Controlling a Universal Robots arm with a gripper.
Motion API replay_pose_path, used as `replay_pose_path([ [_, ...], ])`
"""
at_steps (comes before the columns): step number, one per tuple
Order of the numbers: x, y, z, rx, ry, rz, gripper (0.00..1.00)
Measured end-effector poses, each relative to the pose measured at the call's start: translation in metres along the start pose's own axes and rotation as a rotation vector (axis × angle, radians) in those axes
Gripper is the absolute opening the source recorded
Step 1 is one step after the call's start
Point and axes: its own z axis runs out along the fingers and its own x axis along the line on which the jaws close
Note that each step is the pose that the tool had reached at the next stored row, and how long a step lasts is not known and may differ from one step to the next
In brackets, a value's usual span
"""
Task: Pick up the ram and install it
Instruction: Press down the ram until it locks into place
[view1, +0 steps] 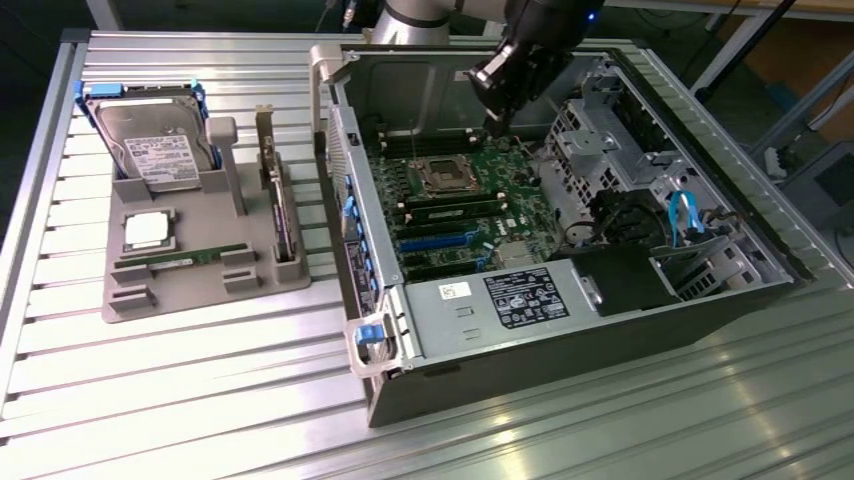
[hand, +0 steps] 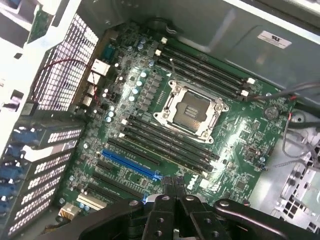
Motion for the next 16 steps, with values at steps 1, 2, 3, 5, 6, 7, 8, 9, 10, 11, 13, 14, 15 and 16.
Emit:
replay_pose_path([
  [1, 0.0000, 0.0000, 0.0000, -0.0007, -0.0004, 0.027, 0.10],
  [2, 0.0000, 0.0000, 0.0000, -0.0014, -0.0008, 0.051, 0.10],
  [3, 0.0000, 0.0000, 0.0000, -0.0019, -0.0010, 0.066, 0.10],
  [5, 0.0000, 0.0000, 0.0000, -0.0027, -0.0015, 0.097, 0.10],
  [6, 0.0000, 0.0000, 0.0000, -0.0032, -0.0018, 0.116, 0.10],
  [7, 0.0000, 0.0000, 0.0001, -0.0042, -0.0023, 0.148, 0.10],
  [8, 0.0000, 0.0000, 0.0001, -0.0046, -0.0025, 0.161, 0.10],
  [9, 0.0000, 0.0000, 0.0001, -0.0051, -0.0028, 0.182, 0.10],
  [10, 0.0000, 0.0000, 0.0001, -0.0058, -0.0032, 0.204, 0.10],
  [11, 0.0000, 0.0000, 0.0001, -0.0063, -0.0035, 0.224, 0.10],
  [13, 0.0000, 0.0000, 0.0001, -0.0078, -0.0043, 0.281, 0.10],
  [14, 0.0000, 0.0000, 0.0002, -0.0088, -0.0048, 0.310, 0.10],
  [15, 0.0000, 0.0000, 0.0002, -0.0096, -0.0052, 0.341, 0.10],
  [16, 0.0000, 0.0000, 0.0002, -0.0103, -0.0056, 0.365, 0.10],
])
